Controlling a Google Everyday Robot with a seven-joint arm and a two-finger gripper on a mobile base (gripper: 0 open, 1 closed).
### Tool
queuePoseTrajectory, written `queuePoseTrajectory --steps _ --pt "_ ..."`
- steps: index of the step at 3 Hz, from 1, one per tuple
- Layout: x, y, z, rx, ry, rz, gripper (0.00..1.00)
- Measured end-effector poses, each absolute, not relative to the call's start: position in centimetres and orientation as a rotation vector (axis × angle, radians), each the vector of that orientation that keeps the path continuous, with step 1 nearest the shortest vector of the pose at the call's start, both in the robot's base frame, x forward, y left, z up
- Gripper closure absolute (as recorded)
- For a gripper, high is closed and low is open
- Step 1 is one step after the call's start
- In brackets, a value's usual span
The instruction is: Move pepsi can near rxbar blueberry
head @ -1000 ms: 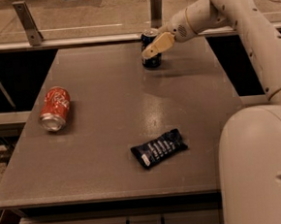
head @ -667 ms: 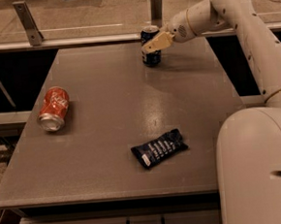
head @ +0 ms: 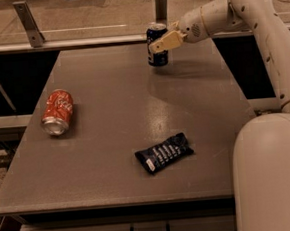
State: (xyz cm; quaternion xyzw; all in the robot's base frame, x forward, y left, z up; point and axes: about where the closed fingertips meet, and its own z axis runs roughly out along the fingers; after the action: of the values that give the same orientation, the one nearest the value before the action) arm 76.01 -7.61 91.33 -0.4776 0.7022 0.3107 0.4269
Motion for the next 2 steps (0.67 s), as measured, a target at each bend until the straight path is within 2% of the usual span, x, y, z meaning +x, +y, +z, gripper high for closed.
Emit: queuePoseTrajectory --steps 1,2 --pt "71.3 -8.9 93.4 -1.310 1.652 0.846 1.00" --pt "66.2 -11.0 93.7 -1.443 1.550 0.902 1.00"
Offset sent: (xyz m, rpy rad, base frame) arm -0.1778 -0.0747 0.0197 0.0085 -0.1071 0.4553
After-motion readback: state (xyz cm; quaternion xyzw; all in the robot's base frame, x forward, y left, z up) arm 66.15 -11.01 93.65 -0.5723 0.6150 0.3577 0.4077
